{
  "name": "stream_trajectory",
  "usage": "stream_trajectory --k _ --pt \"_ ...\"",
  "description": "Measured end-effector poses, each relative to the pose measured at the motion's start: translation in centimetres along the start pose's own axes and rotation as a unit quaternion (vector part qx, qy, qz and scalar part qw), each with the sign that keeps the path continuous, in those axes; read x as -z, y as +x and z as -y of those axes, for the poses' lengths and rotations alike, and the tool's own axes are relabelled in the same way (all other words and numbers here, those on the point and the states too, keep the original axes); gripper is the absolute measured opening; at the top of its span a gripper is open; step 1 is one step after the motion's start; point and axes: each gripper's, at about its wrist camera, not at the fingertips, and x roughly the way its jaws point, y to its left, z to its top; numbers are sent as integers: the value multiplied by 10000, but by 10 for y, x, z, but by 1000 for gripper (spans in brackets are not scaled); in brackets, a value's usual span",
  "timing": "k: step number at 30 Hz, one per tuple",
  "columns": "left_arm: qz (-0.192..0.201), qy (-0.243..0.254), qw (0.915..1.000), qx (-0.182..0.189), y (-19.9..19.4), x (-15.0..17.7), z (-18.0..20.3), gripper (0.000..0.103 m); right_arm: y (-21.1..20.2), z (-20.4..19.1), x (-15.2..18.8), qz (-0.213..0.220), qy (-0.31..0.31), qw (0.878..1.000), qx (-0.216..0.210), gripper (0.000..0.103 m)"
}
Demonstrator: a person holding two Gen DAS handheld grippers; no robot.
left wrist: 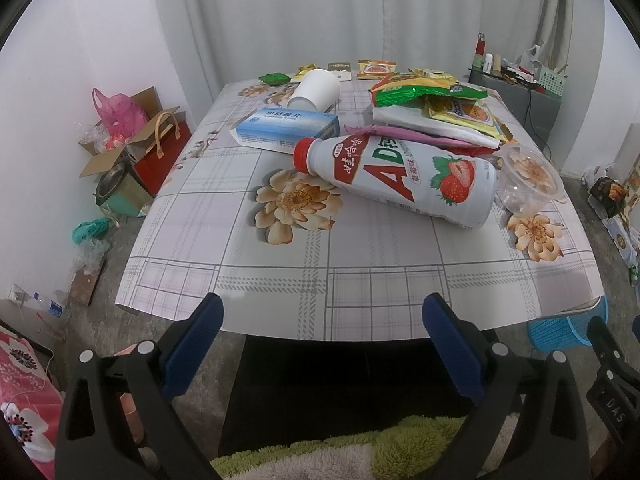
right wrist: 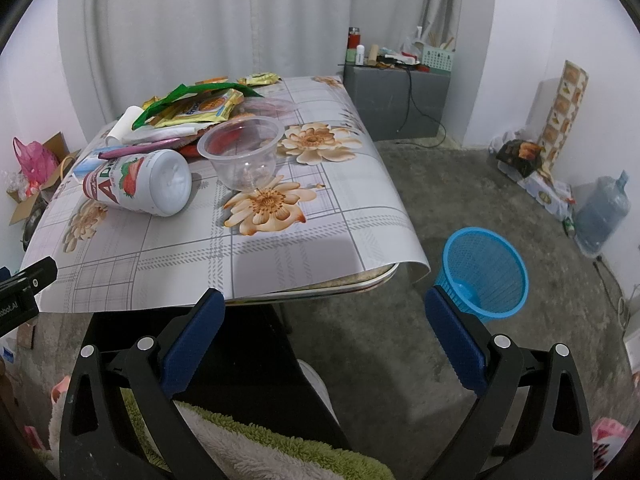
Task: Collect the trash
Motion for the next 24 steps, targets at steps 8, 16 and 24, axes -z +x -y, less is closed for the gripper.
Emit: stream_trajectory --k 8,16,24 --pt "-1 3 10000 -5 0 0 0 97 0 0 0 -2 5 10000 -5 95" --pt "0 3 10000 -3 0 0 0 97 1 0 0 -5 8 10000 -9 95" --pt "-5 1 10000 0 -1 -1 -2 97 0 -1 0 0 6 10000 -9 95"
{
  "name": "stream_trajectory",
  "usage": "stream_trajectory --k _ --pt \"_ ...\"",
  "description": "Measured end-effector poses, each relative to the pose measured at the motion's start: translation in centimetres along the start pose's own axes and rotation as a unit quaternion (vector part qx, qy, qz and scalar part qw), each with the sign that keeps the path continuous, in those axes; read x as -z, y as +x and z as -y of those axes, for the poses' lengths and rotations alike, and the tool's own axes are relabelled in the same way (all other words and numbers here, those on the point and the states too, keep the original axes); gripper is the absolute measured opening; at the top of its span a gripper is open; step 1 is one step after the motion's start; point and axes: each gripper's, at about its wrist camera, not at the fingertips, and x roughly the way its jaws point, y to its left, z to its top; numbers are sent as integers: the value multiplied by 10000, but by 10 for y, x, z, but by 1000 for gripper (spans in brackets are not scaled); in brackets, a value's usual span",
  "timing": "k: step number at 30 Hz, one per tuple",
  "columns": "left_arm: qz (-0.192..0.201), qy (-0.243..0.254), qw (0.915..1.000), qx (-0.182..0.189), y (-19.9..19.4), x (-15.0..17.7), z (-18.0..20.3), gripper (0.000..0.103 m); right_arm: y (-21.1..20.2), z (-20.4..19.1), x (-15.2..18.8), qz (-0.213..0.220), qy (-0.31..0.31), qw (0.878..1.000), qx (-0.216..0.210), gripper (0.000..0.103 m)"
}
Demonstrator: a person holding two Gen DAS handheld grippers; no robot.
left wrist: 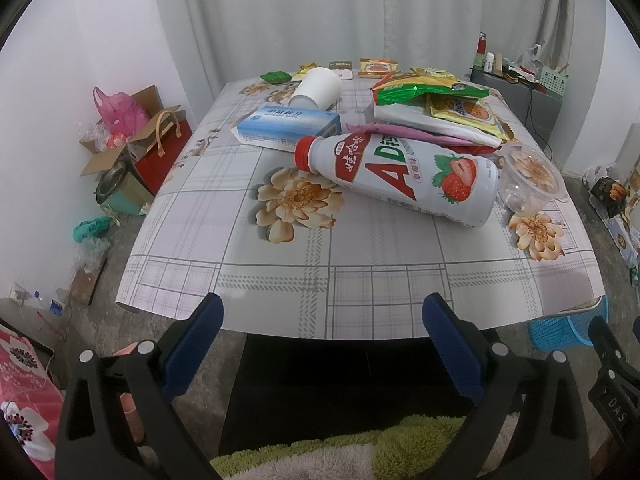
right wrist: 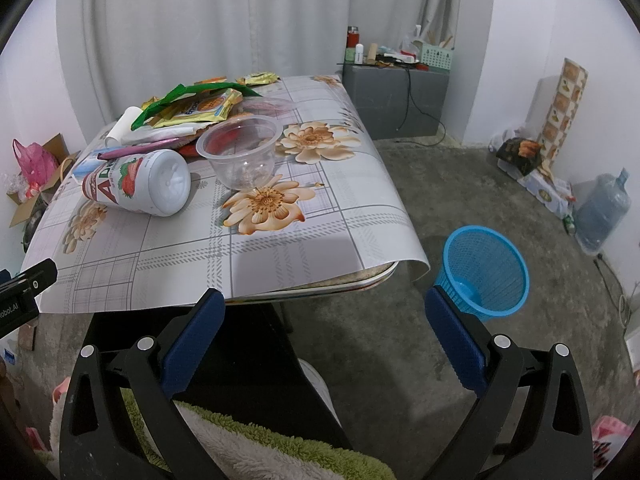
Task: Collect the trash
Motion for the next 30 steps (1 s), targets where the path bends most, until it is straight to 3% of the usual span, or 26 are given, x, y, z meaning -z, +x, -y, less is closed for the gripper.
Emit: stream_trajectory --k 10,18,22,30 --pt "34 -37 10000 67 -5 7 -9 97 2 10 -4 101 19 9999 -113 95" --pt "187 -131 9989 421 -5 0 -12 97 1 5 -23 604 -139 9979 -177 95" --pt "223 -220 9975 632 -1 -3 -18 97 3 7 -39 827 -273 9944 -600 95" --pt "467 -590 9923 985 9 -15 -41 97 9 14 -71 1252 -99 9895 -719 95"
